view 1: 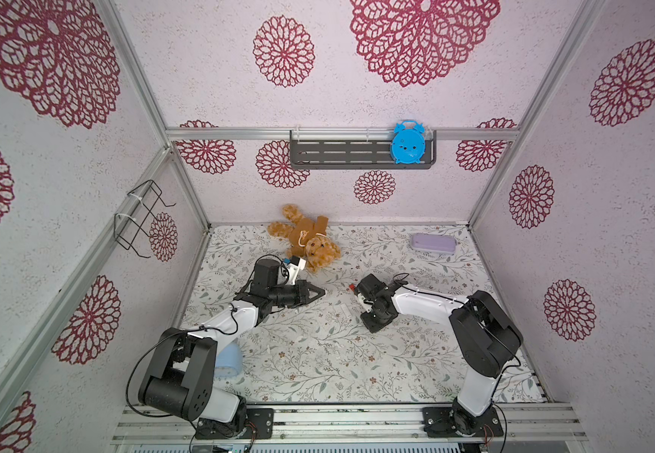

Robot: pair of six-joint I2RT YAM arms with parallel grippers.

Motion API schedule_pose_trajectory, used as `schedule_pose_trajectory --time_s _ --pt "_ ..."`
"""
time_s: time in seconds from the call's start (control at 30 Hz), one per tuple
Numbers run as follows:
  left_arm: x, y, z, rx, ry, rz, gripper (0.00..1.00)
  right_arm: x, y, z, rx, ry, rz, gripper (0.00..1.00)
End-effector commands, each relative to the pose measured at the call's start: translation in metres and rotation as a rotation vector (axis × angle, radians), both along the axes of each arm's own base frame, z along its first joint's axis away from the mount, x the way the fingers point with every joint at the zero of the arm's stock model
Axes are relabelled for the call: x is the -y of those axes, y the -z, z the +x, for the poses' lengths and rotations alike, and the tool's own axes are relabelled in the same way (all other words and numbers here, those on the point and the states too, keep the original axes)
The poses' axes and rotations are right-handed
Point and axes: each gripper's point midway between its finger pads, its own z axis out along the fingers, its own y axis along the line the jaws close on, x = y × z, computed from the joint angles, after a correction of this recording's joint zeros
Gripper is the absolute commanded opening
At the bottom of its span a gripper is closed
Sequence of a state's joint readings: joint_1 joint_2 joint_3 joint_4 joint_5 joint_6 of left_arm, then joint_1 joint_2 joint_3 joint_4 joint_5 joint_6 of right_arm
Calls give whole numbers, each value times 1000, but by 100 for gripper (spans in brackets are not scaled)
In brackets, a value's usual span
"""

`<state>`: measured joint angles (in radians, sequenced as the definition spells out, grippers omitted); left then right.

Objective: Close the usb drive cover
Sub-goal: Pick up the USB drive from the center of the board, then close the cover of the USB drive.

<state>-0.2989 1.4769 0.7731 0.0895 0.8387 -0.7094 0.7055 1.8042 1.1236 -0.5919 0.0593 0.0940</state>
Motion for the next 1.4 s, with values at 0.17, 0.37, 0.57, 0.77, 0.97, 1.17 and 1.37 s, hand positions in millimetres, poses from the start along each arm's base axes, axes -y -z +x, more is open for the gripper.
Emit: schedule_pose_trajectory --time_s 0.17,0.37,0.57,0.77,0.97,1.17,1.37 --pt "6 -3 2 8 34 4 7 -35 -54 4 179 -168 167 21" --pt "15 -2 -4 -10 95 -2 7 -65 -103 -7 346 -352 274 23" --pt "24 -1 -9 -23 140 -7 7 -86 -133 -11 431 -426 319 23" --pt "31 -3 -13 -28 175 -18 6 -89 -142 -5 472 -431 292 23" --pt "34 -3 -15 -30 193 -19 6 -97 -146 0 485 -438 299 23" --pt "36 -2 -16 -32 195 -17 7 -104 -148 2 488 -450 311 23" --pt "36 -2 -15 -32 194 -16 7 -109 -142 3 473 -457 303 22"
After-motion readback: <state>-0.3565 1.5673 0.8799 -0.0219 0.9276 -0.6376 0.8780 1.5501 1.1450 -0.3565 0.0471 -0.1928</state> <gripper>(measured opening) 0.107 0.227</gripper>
